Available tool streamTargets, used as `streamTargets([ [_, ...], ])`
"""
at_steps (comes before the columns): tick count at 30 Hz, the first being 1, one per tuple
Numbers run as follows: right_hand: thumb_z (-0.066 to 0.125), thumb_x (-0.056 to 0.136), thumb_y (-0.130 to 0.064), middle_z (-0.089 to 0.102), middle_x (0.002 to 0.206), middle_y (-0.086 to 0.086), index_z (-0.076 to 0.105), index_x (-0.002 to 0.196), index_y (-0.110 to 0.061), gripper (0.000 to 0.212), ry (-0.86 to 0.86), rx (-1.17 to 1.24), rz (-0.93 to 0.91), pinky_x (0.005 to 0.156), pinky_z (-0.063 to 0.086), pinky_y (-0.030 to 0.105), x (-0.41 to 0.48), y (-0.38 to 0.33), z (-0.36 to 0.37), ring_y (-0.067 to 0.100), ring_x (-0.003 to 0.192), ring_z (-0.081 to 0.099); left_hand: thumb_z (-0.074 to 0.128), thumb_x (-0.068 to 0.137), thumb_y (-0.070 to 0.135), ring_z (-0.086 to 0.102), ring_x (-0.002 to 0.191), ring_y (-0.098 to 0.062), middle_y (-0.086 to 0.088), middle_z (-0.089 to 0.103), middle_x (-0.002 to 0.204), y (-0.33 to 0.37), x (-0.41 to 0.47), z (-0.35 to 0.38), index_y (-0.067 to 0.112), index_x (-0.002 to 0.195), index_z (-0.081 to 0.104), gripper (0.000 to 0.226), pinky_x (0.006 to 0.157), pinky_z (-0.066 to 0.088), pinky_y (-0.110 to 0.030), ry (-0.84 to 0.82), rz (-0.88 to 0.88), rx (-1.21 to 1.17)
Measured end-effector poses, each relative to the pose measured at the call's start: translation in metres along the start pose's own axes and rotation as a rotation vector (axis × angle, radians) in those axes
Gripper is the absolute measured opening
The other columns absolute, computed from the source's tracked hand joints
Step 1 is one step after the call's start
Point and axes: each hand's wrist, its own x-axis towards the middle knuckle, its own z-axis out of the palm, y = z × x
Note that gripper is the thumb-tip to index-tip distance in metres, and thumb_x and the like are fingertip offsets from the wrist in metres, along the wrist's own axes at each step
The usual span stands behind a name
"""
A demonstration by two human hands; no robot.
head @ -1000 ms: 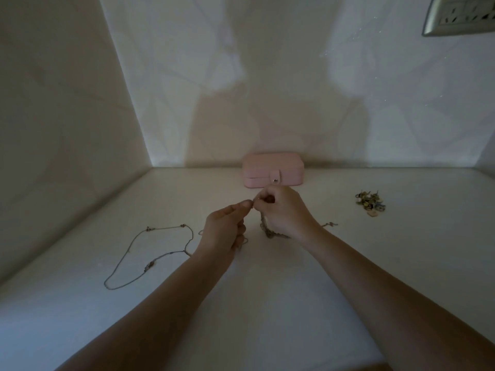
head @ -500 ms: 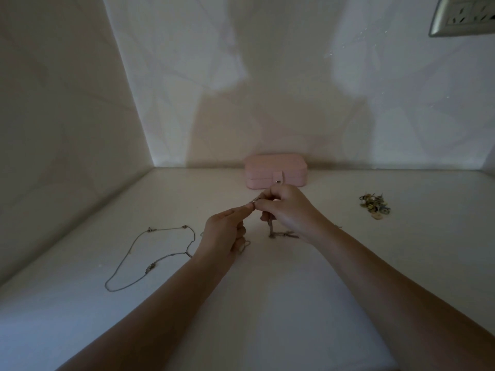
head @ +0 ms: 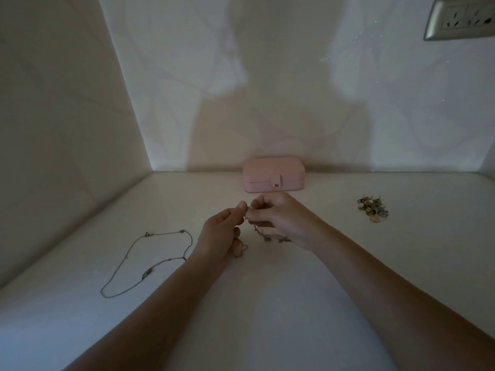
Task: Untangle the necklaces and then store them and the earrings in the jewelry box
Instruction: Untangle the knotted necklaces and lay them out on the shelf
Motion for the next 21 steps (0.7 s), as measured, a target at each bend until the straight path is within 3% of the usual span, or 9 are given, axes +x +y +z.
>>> streamTargets([
  [3,0.069,0.084,-0.01,0.065,0.072,-0.002,0.059,0.075,-0.013,0.014,-0.141,0.277,0.064,0.077,0.048,0.026,0.002,0.0,-0.008,0.01,0.075,0.061,0.057,0.094,0.031,0.026,0.045,-0.006,-0.001,0.035,0.065,-0.001,0.002,-0.001,0.008,0.082,0.065,0.027,0.036,0.027,-0.017,-0.015,0.026,0.02],
  [6,0.071,0.083,-0.014,0.068,0.078,-0.004,0.062,0.073,-0.016,0.014,-0.134,0.279,0.049,0.075,0.046,0.024,0.004,0.0,-0.01,0.005,0.077,0.061,0.056,0.095,0.025,0.027,0.047,-0.007,-0.001,0.035,0.064,-0.002,0.003,-0.001,0.008,0.083,0.064,0.022,0.039,0.025,-0.017,-0.024,0.034,0.032],
  [9,0.068,0.084,-0.006,0.067,0.073,-0.003,0.059,0.071,-0.014,0.018,-0.069,0.272,0.004,0.075,0.049,0.024,0.004,-0.003,-0.012,0.008,0.072,0.062,0.055,0.095,0.026,0.027,0.048,-0.006,0.001,0.037,0.067,0.001,0.002,-0.002,0.005,0.089,0.062,0.023,0.041,0.026,-0.017,-0.071,0.054,-0.018],
  [13,0.065,0.083,0.0,0.062,0.06,-0.003,0.059,0.072,-0.01,0.016,0.118,0.037,-0.081,0.065,0.05,0.024,0.004,-0.002,-0.006,0.011,0.059,0.06,0.052,0.096,0.034,0.025,0.05,-0.006,0.0,0.036,0.071,0.001,-0.002,0.003,0.008,0.091,0.055,0.026,0.043,0.025,-0.018,-0.126,0.085,-0.015],
  [16,0.059,0.091,-0.012,0.061,0.068,-0.005,0.061,0.081,-0.009,0.01,0.221,-0.215,-0.138,0.051,0.043,0.011,0.003,-0.001,0.004,-0.001,0.051,0.054,0.053,0.093,0.039,0.024,0.052,-0.009,-0.008,0.034,0.079,-0.002,-0.004,0.006,0.008,0.093,0.058,0.031,0.045,0.023,-0.02,-0.163,0.109,0.015],
  [18,0.052,0.094,-0.013,0.058,0.072,-0.008,0.061,0.083,-0.012,0.014,0.287,-0.344,-0.181,0.05,0.037,0.011,0.004,0.0,0.009,0.0,0.056,0.051,0.056,0.093,0.034,0.024,0.053,-0.008,-0.008,0.037,0.087,0.0,-0.003,0.006,0.005,0.099,0.062,0.03,0.043,0.026,-0.018,-0.166,0.108,-0.036],
  [21,0.043,0.095,-0.007,0.058,0.077,-0.009,0.059,0.082,-0.011,0.02,0.335,-0.397,-0.198,0.057,0.037,0.014,0.007,0.002,0.013,0.008,0.071,0.053,0.059,0.091,0.021,0.021,0.052,-0.009,-0.005,0.033,0.074,-0.001,-0.002,0.006,0.011,0.09,0.064,0.011,0.04,0.025,-0.017,-0.182,0.071,-0.112],
])
